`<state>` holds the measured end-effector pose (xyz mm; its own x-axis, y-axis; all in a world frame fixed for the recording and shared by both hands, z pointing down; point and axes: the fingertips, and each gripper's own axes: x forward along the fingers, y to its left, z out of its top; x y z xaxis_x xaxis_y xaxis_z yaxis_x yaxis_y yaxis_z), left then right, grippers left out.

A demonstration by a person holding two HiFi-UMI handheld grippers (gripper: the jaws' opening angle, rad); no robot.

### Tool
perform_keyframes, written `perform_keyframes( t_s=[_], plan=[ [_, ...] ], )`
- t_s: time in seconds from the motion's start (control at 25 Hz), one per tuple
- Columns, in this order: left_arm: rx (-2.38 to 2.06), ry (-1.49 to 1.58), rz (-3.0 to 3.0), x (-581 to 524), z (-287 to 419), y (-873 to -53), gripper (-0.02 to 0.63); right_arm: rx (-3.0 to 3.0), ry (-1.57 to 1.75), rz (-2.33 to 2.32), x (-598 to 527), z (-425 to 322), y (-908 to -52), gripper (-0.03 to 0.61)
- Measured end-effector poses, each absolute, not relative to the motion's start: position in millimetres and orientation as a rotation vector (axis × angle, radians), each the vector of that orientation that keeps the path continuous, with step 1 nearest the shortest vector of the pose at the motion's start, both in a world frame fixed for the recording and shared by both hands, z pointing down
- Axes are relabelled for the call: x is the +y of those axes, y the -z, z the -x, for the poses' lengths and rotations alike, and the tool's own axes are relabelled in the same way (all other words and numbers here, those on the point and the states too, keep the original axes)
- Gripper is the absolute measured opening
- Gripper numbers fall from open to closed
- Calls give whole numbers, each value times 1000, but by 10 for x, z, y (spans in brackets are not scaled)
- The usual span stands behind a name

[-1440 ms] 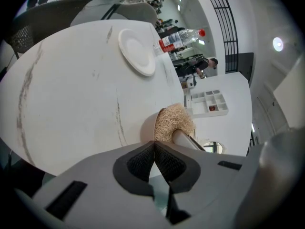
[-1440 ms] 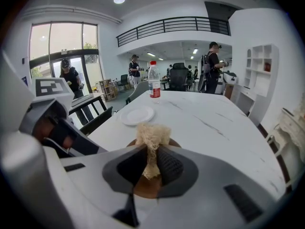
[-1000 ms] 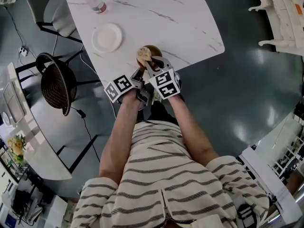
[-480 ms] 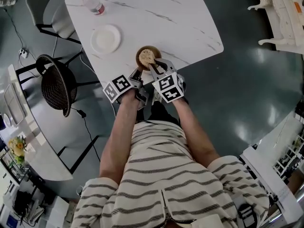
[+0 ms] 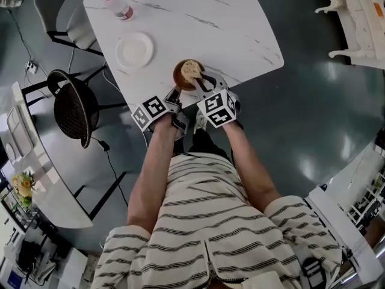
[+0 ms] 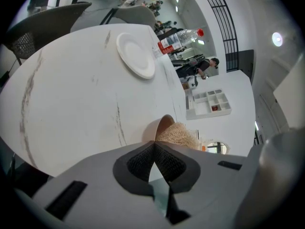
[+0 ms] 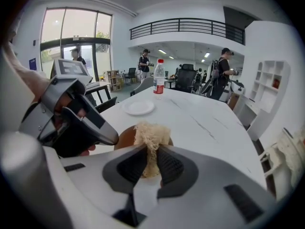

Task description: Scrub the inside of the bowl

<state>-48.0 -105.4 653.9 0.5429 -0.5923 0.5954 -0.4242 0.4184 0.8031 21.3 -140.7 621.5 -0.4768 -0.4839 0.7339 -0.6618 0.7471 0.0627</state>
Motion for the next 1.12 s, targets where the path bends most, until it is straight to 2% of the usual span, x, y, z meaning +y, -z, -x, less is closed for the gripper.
perform_keyframes(
  t_s=[0.56, 1.12],
  plan=[
    [-1051, 150, -1189, -1032, 492, -6578, 8, -2194, -319, -819, -1559, -44, -6236, 69],
    [-1054, 177, -1222, -1027, 523, -6490, 20, -2269, -485, -908, -1509, -61, -6003, 69]
  ],
)
